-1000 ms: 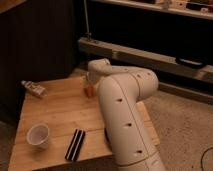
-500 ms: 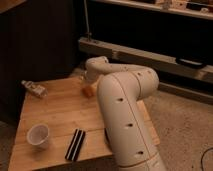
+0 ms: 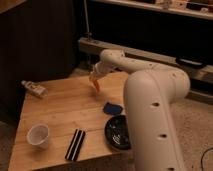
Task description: Place the pepper on the white sponge
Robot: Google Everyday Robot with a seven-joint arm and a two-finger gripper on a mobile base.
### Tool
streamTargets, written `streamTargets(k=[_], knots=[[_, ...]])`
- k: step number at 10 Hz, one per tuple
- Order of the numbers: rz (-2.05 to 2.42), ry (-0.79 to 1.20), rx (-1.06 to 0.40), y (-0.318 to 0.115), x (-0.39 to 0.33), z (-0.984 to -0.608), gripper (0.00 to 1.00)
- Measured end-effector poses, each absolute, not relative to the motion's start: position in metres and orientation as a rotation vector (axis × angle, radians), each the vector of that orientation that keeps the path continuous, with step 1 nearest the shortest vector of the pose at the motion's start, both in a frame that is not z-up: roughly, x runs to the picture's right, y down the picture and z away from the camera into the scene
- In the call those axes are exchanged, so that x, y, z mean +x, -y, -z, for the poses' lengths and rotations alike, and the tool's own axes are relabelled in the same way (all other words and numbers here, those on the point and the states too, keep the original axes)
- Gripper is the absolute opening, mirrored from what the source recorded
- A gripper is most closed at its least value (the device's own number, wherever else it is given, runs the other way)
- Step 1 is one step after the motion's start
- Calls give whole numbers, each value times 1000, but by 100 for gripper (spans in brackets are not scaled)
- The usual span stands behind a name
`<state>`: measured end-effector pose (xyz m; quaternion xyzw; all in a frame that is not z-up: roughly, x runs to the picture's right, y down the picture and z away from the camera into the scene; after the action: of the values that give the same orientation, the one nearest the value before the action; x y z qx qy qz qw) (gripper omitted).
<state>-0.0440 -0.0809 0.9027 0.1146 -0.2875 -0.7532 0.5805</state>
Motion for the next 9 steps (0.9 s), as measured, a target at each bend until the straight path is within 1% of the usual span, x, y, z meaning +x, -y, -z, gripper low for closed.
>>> streamTargets(k=[1,3,6,9], knots=[[1747,686,296,80,-24,-885,0],[1737,709,333,78,-6,-861,0],[1751,734,363,69,-6,-843,0],[1749,727,377,47,10,-832,0]])
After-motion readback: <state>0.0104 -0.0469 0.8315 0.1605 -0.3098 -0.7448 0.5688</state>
